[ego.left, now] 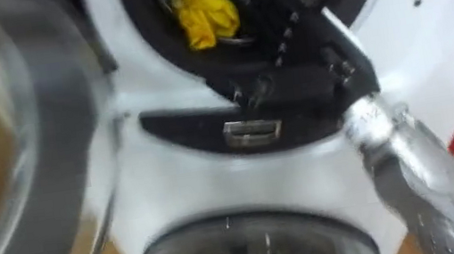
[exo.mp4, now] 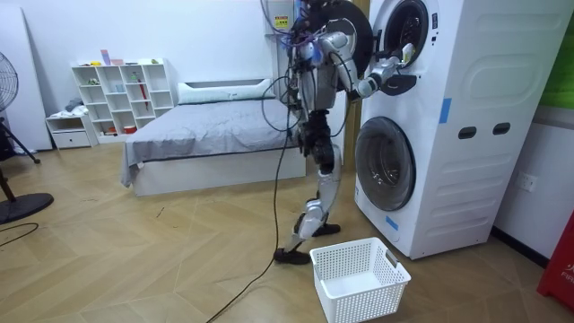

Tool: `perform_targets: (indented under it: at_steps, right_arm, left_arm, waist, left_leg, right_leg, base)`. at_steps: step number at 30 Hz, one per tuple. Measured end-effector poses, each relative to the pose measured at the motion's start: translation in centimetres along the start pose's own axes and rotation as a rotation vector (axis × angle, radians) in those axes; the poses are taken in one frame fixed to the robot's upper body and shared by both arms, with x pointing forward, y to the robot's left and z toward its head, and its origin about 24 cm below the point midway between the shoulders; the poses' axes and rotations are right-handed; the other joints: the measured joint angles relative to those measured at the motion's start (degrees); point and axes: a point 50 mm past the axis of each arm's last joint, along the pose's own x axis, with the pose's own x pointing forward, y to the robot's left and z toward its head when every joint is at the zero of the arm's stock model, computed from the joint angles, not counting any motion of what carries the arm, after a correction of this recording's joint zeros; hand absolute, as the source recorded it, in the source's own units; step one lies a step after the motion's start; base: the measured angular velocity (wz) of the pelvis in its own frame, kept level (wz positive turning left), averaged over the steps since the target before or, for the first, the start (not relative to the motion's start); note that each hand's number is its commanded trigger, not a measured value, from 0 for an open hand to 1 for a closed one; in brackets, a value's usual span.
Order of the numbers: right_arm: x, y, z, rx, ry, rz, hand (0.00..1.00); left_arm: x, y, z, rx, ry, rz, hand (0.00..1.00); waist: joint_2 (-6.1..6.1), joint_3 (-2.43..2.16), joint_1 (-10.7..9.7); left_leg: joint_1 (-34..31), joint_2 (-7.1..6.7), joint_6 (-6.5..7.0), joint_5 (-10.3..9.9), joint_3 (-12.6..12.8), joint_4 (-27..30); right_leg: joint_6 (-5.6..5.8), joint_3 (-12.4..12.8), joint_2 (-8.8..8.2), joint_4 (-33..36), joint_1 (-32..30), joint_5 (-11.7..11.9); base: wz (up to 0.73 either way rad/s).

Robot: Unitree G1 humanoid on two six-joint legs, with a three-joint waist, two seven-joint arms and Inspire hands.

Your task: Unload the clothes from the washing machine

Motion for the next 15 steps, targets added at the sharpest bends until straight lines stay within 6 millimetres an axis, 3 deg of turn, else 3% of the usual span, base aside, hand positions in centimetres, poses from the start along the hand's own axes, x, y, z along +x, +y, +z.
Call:
perform_targets:
  at_steps: [2,3,4,5,6,7,8,9,11,15]
  right_arm:
    - [-0.8,0.2,-0.2,0.009,0.009,0.025,0.00]
    - [-1.3,-0.2,-0.6,0.000,0.019,0.015,0.00]
    - [-1.3,-0.4,-0.8,-0.007,0.026,0.006,0.00]
    - [-1.3,-0.8,-1.0,-0.007,0.035,-0.007,0.00]
    - [-1.2,-1.0,-1.1,-0.015,0.050,-0.004,0.00]
    - [-1.1,-1.1,-1.2,-0.023,0.060,-0.001,0.00]
    - [-1.0,-1.1,-1.2,-0.028,0.068,0.006,0.00]
    - [-0.9,-1.0,-1.1,-0.028,0.067,0.010,0.00]
    - [-0.9,-1.0,-1.1,-0.027,0.071,0.015,0.00]
    - [-0.7,-0.8,-0.7,0.002,0.049,0.041,0.00]
  left_arm:
    - [0.3,1.2,1.0,0.006,-0.025,0.029,0.00]
    - [0.5,2.0,2.3,0.014,-0.062,0.051,0.00]
    - [0.5,2.3,3.1,0.011,-0.086,0.062,0.00]
    - [0.6,2.8,4.8,0.004,-0.138,0.081,0.00]
    - [0.5,2.9,5.8,-0.007,-0.172,0.084,0.00]
    - [0.5,2.9,6.2,-0.005,-0.184,0.085,0.00]
    - [0.5,2.6,6.5,0.000,-0.197,0.079,0.00]
    - [0.4,1.9,6.4,0.002,-0.192,0.064,0.00]
    - [0.2,0.8,5.4,0.005,-0.165,0.041,0.00]
    - [-0.1,0.1,1.4,0.051,-0.043,0.028,0.00]
  waist:
    - [0.60,0.01,-1.3]
    - [1.42,-0.03,-1.4]
    - [1.76,-0.24,-1.5]
    - [2.17,-0.27,-1.0]
    - [2.47,-0.15,-0.8]
    - [2.48,-0.14,-1.3]
    - [2.49,-0.13,-2.1]
    - [2.45,-0.09,-2.3]
    - [3.05,-0.56,-2.3]
    - [3.06,-0.56,-1.7]
  left_leg:
    - [3.3,-0.18,0.40,-1.7,-0.2,-0.4]
    - [5.5,0.57,0.40,-2.2,-1.9,-1.4]
    - [6.2,0.90,0.55,-2.7,-2.8,-1.5]
    - [7.5,1.79,0.61,-3.0,-3.4,-2.5]
    - [8.4,2.39,0.07,-2.4,-4.0,-3.4]
    - [8.4,2.53,-0.22,-2.1,-4.6,-3.6]
    - [8.3,2.66,-0.35,-2.0,-5.4,-3.5]
    - [8.2,2.35,-0.49,-2.0,-5.7,-3.3]
    - [8.3,2.44,-1.22,-1.9,-7.0,-3.5]
    - [8.2,4.16,-2.67,-1.0,-7.8,-5.7]
  right_leg:
    - [0.11,0.2,0.09,5.0,-0.7,4.7]
    - [-0.11,0.0,0.77,7.9,-1.3,8.4]
    - [-0.93,0.2,1.40,8.7,-1.6,8.0]
    - [-1.61,0.8,2.70,7.7,-3.5,4.0]
    - [-1.99,0.8,3.93,4.8,-6.3,1.7]
    - [-2.07,1.0,4.49,2.4,-7.7,1.3]
    - [-2.14,1.8,5.15,-5.1,-9.6,1.5]
    - [-2.16,2.8,5.10,-13.2,-10.7,6.4]
    - [-3.28,2.2,5.91,-16.7,-9.7,8.4]
    - [-4.84,1.6,8.08,-22.8,-8.3,11.8]
  base:
    - [-0.01]
    - [0.14]
    - [0.16]
    - [0.14]
    - [0.17]
    - [0.35]
    - [0.42]
    - [0.43]
    - [0.22]
    - [-0.02]
